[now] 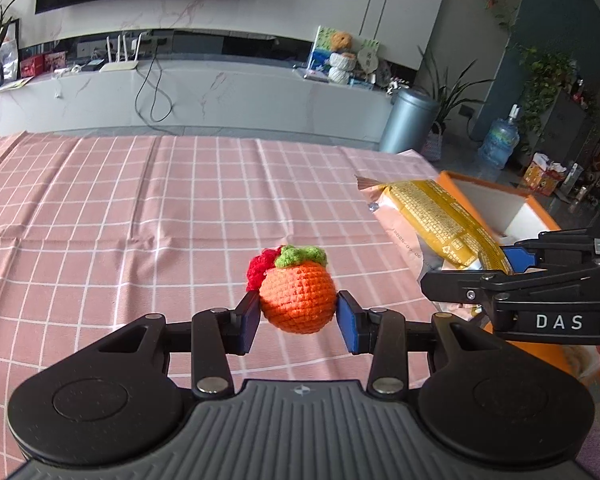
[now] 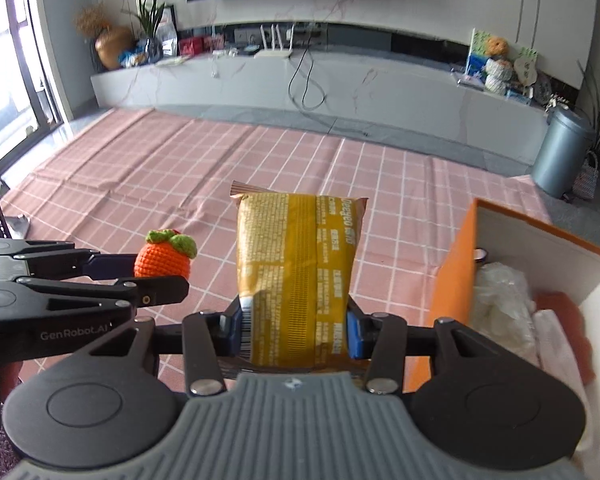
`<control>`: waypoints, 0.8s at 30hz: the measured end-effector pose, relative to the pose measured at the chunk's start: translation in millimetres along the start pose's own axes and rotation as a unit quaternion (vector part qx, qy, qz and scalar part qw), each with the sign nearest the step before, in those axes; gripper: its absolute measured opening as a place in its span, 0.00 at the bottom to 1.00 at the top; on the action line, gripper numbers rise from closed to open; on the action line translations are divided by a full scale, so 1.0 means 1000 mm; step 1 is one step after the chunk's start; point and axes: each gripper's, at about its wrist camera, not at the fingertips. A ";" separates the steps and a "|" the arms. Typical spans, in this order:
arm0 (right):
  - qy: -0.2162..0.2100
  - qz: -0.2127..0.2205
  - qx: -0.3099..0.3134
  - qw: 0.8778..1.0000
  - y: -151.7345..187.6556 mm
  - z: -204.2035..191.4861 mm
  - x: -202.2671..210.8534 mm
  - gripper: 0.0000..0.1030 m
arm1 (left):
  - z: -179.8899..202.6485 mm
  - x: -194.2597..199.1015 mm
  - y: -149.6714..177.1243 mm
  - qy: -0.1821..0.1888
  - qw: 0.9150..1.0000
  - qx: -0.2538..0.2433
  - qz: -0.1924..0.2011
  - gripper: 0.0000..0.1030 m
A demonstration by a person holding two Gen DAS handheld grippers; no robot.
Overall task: Organize soft objects
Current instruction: 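Carry the knitted fruit and snack packet with both grippers over the orange box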
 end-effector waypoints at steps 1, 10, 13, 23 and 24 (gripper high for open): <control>0.003 0.010 -0.001 1.000 0.003 0.002 0.009 0.45 | 0.004 0.004 0.000 0.004 1.000 -0.002 0.004 0.45; 0.023 0.070 -0.048 0.996 0.036 0.028 0.077 0.45 | 0.050 0.033 0.000 0.031 0.998 -0.033 0.036 0.45; 0.031 0.083 -0.070 0.994 0.048 0.040 0.094 0.45 | 0.066 0.038 0.000 0.039 0.997 -0.049 0.044 0.45; 0.071 0.099 -0.121 0.985 0.084 0.077 0.122 0.45 | 0.116 0.035 0.004 0.076 0.990 -0.108 0.055 0.45; 0.075 0.098 -0.124 0.985 0.088 0.081 0.124 0.45 | 0.122 0.034 0.005 0.081 0.989 -0.115 0.054 0.45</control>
Point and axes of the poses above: each gripper's, at about its wrist camera, not at the fingertips, and x roughly against the way its jaws point, z to its right, y to its underside, and after that the axes turned 4 degrees about -z, right-handed
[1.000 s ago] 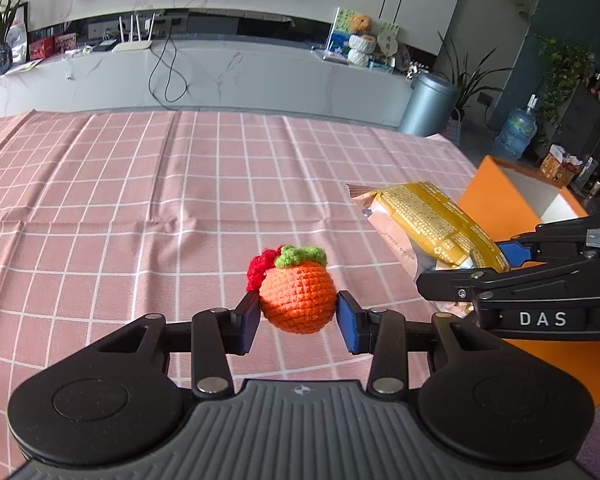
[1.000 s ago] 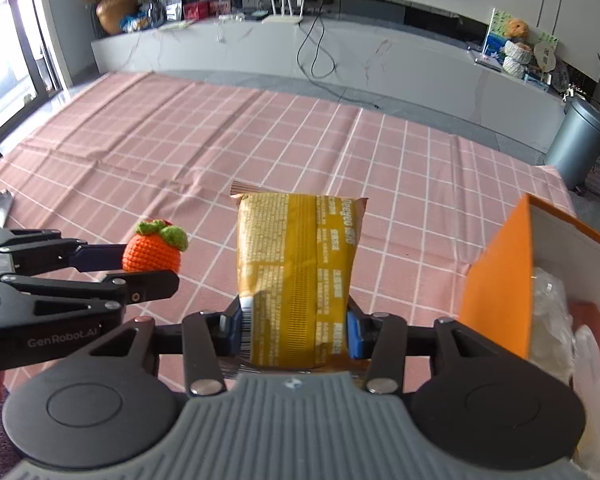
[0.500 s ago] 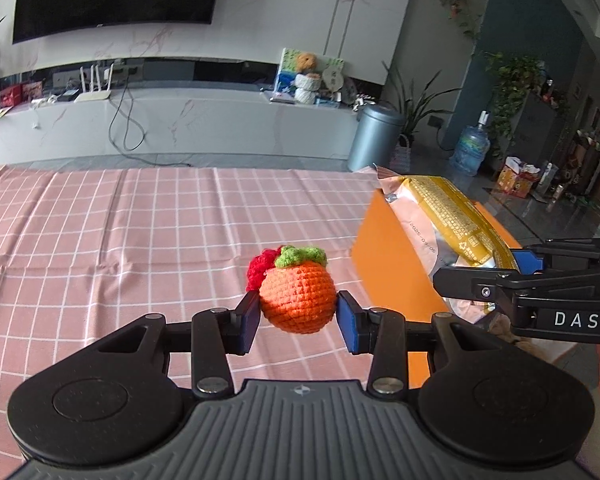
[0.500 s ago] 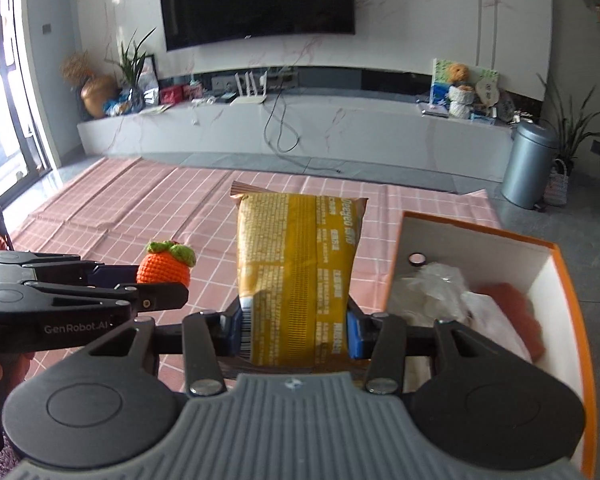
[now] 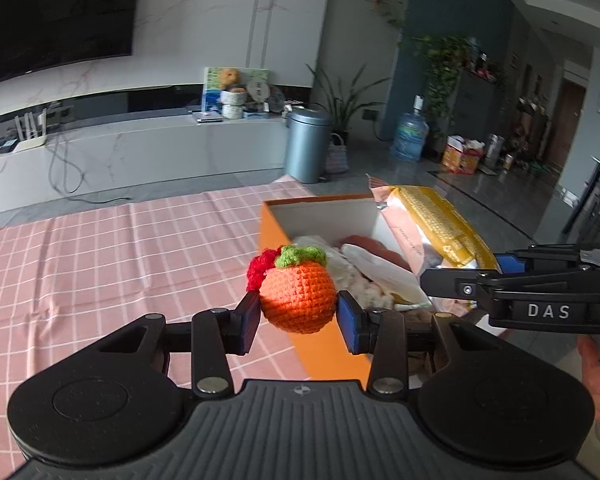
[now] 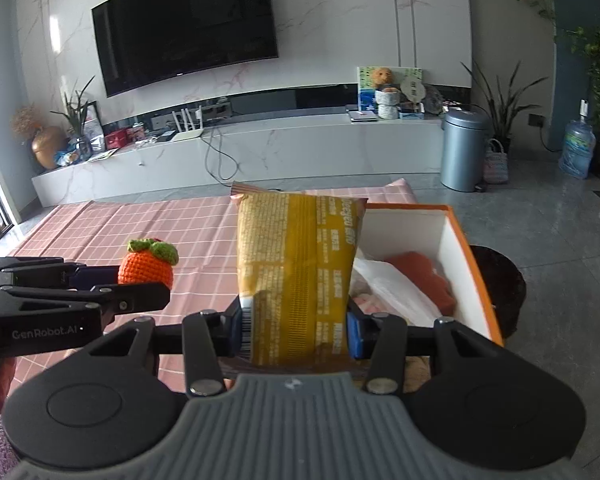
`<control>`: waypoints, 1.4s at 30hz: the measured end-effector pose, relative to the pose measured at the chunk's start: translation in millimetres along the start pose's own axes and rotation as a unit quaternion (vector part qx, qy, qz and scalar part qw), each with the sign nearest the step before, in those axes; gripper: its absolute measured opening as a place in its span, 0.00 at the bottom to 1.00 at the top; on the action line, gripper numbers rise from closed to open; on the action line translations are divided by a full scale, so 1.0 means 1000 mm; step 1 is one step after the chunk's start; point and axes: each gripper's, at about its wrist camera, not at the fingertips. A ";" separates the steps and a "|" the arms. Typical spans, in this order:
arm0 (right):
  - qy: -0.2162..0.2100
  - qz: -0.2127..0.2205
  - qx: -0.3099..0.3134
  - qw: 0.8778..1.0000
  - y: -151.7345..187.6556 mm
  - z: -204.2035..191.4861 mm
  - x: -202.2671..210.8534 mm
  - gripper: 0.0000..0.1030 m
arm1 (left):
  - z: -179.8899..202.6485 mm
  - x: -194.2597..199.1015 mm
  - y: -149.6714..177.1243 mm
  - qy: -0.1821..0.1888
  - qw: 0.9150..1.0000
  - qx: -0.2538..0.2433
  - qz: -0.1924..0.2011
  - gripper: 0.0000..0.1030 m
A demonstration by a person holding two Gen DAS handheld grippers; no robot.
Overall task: Organize soft objects
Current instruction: 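Carry the knitted fruit and snack packet with both grippers over the orange box, then open both grippers to drop the fruit and packet into the box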
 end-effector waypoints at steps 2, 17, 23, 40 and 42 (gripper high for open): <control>0.009 -0.003 -0.003 1.000 0.003 0.010 0.002 0.45 | 0.012 -0.006 0.000 0.010 1.000 -0.015 -0.004 0.45; 0.038 -0.113 0.013 0.993 0.014 0.076 -0.037 0.45 | 0.068 -0.082 -0.006 0.085 0.986 -0.117 -0.086 0.45; 0.029 -0.159 0.026 0.987 0.011 0.081 -0.061 0.45 | 0.084 -0.114 -0.002 0.094 0.971 -0.173 -0.139 0.45; 0.049 -0.235 0.082 0.967 0.012 0.080 -0.094 0.46 | 0.102 -0.156 0.001 0.073 0.939 -0.236 -0.240 0.45; 0.048 -0.241 0.086 0.965 0.010 0.079 -0.096 0.47 | 0.106 -0.156 0.001 0.068 0.937 -0.245 -0.239 0.45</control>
Point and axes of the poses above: each gripper's, at about its wrist camera, not at the fingertips, and x roughly against the way its jaws point, z to its right, y to its underside, and after that the axes turned 4 degrees about -z, right-handed
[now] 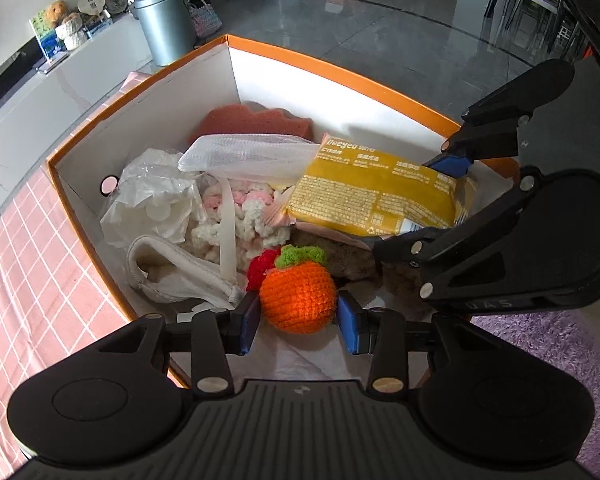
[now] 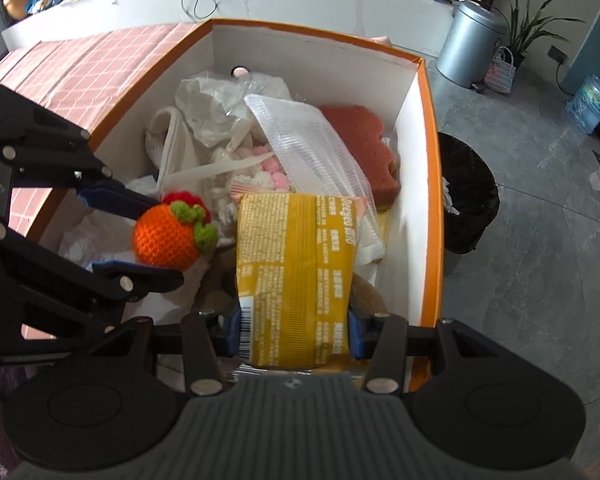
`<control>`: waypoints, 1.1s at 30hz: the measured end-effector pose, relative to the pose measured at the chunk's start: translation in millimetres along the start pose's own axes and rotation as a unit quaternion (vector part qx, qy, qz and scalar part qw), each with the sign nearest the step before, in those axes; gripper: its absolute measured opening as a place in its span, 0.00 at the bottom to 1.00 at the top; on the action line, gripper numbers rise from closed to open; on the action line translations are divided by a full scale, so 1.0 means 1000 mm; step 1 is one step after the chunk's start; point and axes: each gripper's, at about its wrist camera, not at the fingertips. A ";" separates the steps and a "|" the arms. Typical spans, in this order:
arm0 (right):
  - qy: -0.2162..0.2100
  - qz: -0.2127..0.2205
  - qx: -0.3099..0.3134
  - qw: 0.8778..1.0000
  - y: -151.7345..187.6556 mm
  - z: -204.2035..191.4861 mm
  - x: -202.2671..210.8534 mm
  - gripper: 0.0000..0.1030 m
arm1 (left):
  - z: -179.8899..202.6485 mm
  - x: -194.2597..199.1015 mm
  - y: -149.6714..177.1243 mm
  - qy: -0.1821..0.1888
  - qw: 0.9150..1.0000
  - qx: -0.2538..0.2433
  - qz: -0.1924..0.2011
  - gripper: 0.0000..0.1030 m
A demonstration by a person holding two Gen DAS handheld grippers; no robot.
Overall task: Organize soft objects
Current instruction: 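Open both grippers to drop the fruit and packet into the box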
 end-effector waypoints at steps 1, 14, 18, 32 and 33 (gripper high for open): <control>0.000 -0.001 0.000 1.000 0.000 0.000 0.000 0.47 | 0.000 0.000 0.000 0.000 1.000 0.001 -0.001 0.45; 0.000 -0.003 -0.002 1.000 -0.003 0.001 0.001 0.56 | -0.003 -0.002 -0.003 0.000 1.000 0.005 -0.003 0.51; -0.005 -0.002 -0.001 1.000 -0.004 0.003 0.005 0.59 | -0.005 0.000 -0.002 0.003 1.000 0.007 0.000 0.61; -0.043 0.009 -0.005 0.999 -0.008 -0.005 0.016 0.43 | -0.019 0.020 0.004 -0.004 0.999 0.028 0.037 0.62; -0.048 0.010 -0.004 0.999 -0.008 -0.008 0.017 0.43 | -0.021 0.023 0.005 -0.007 0.999 0.031 0.043 0.62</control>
Point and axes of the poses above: each gripper's, at about its wrist camera, not at the fingertips, and x roughly against the way its jaws point, z to its right, y to its underside, and after that the axes turned 4 degrees about -z, right-handed
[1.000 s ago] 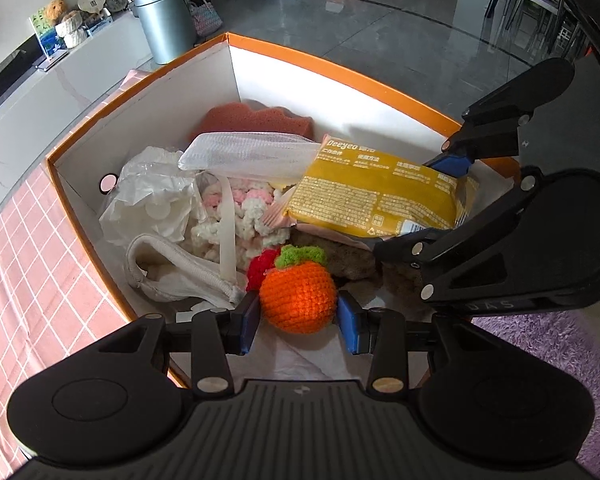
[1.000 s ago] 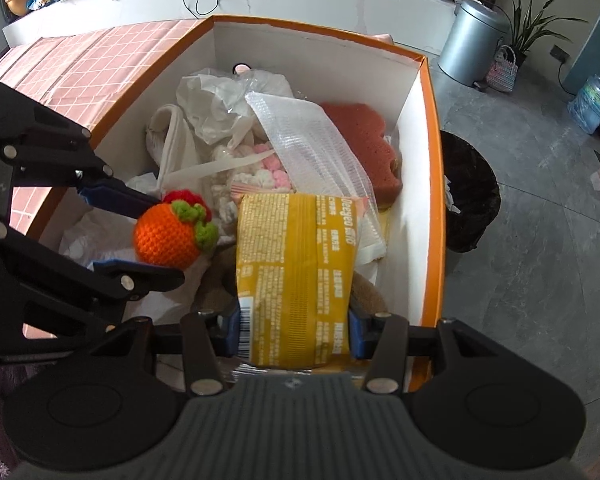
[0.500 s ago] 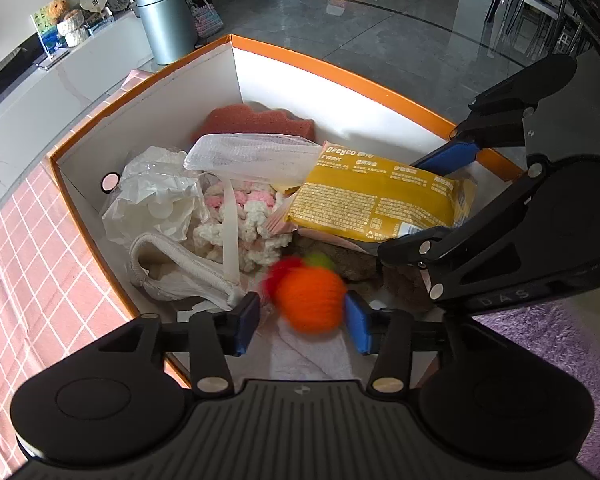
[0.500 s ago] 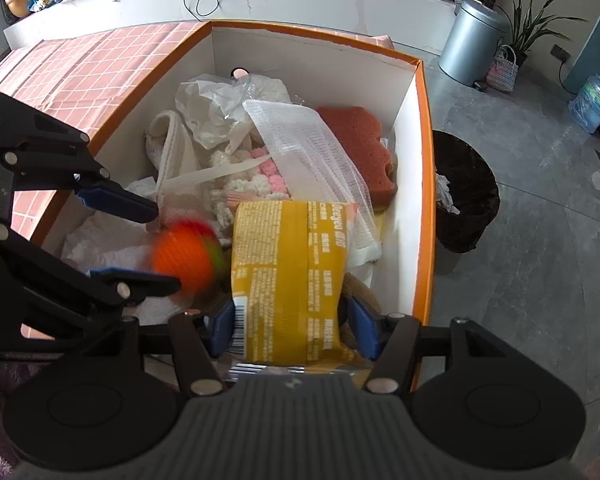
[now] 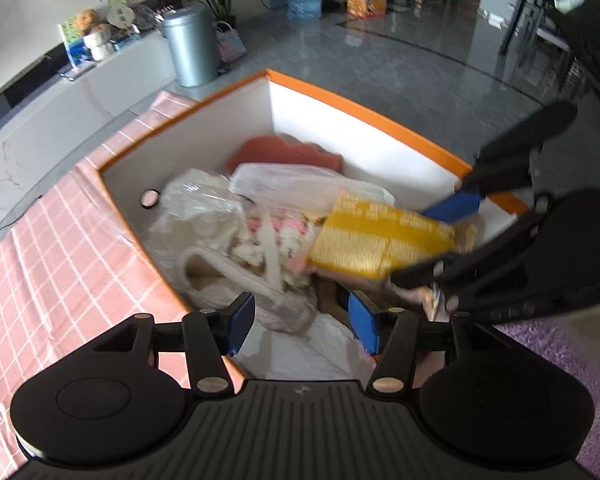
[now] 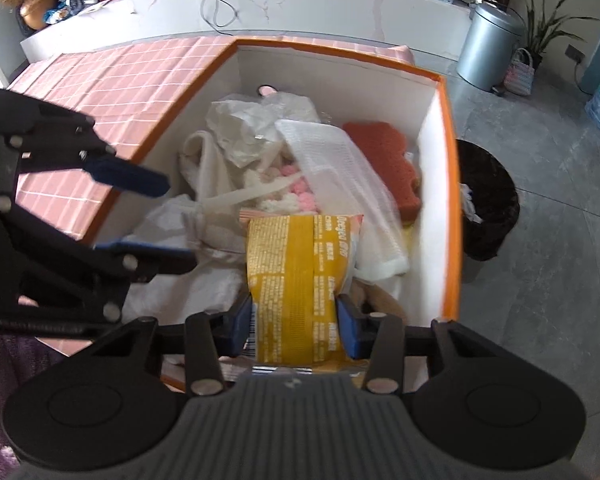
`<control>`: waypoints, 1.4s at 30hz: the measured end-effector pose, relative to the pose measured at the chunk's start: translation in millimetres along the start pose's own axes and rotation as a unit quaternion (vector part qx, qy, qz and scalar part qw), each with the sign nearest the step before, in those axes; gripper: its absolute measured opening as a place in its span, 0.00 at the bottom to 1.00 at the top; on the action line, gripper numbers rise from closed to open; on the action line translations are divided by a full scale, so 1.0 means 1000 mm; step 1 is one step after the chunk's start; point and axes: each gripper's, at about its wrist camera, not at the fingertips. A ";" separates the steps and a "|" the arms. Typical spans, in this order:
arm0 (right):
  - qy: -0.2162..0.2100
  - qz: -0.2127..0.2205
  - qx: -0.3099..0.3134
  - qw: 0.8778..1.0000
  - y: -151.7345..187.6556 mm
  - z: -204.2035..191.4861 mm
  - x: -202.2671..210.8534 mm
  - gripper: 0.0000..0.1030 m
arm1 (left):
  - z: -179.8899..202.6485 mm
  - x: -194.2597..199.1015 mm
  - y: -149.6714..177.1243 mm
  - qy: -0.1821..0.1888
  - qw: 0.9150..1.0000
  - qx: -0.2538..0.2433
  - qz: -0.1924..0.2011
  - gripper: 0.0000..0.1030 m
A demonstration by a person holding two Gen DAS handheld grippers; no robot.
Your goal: Organize soft objects
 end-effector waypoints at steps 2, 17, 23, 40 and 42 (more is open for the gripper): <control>-0.011 0.002 -0.001 1.000 -0.001 -0.006 0.000 0.41 | -0.004 0.006 0.001 -0.004 1.000 0.009 0.012 0.62; -0.021 -0.015 -0.007 1.000 -0.008 -0.025 -0.013 0.43 | -0.015 0.027 0.009 -0.011 0.998 0.045 0.046 0.62; 0.005 0.021 0.008 1.000 -0.007 -0.027 0.021 0.58 | -0.016 0.043 0.013 -0.006 0.997 0.046 0.067 0.62; 0.095 0.221 0.011 0.970 0.028 -0.055 0.124 0.73 | -0.009 0.121 0.045 -0.101 0.959 0.108 0.240 0.75; 0.103 0.249 0.002 0.963 0.036 -0.060 0.131 0.74 | -0.005 0.129 0.049 -0.121 0.952 0.109 0.260 0.80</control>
Point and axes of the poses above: each gripper's, at about its wrist camera, not at the fingertips, and x roughly against the way its jaws point, z to its right, y to its underside, and after that the axes turned 4 degrees about -z, right-handed
